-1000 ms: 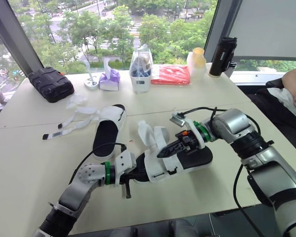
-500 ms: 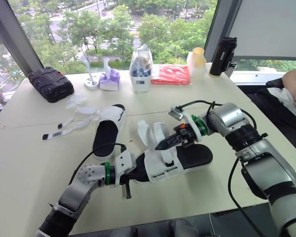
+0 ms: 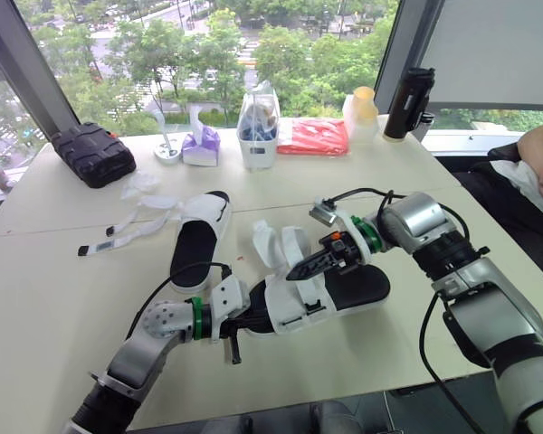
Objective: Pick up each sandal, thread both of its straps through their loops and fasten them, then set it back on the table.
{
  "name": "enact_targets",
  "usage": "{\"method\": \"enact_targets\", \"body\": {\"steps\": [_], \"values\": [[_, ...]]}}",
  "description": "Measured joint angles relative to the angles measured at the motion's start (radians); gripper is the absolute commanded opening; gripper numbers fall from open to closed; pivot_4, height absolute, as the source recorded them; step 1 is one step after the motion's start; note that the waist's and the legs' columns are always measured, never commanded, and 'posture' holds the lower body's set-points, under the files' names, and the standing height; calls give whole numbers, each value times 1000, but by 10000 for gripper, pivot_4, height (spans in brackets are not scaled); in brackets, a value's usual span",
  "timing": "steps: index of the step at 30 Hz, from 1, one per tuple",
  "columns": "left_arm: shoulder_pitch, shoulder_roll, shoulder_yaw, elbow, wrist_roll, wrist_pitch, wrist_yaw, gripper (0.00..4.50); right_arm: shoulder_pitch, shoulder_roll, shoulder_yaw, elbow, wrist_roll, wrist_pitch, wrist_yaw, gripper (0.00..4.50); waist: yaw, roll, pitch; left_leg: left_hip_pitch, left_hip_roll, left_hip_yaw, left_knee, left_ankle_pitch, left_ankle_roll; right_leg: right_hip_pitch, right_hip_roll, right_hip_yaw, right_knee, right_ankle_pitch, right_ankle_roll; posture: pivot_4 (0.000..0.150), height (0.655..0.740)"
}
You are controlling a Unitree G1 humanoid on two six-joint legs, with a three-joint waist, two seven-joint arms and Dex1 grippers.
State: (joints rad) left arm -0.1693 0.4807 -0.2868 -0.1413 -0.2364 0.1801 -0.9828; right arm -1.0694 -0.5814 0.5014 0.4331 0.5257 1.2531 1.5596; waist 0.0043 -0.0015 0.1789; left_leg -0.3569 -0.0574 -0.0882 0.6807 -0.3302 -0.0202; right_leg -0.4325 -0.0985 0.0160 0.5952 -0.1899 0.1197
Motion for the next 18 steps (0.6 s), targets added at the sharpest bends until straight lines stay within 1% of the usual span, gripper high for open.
{"method": "enact_targets", "body": {"steps": [12,18], "values": [[0,0,0,0,1,0,1,0,-5,-1,0,-17,1,4,1,1353,0,0,0,0,0,0,0,0,0,0,0,0,0,0,0,1500,7400],[-1,0,-1,-1,1,0,1,0,5,-10,12,-8,-29,-40,4,1353,0,0,0,0,0,0,0,0,0,0,0,0,0,0,0,1500,7400]]}}
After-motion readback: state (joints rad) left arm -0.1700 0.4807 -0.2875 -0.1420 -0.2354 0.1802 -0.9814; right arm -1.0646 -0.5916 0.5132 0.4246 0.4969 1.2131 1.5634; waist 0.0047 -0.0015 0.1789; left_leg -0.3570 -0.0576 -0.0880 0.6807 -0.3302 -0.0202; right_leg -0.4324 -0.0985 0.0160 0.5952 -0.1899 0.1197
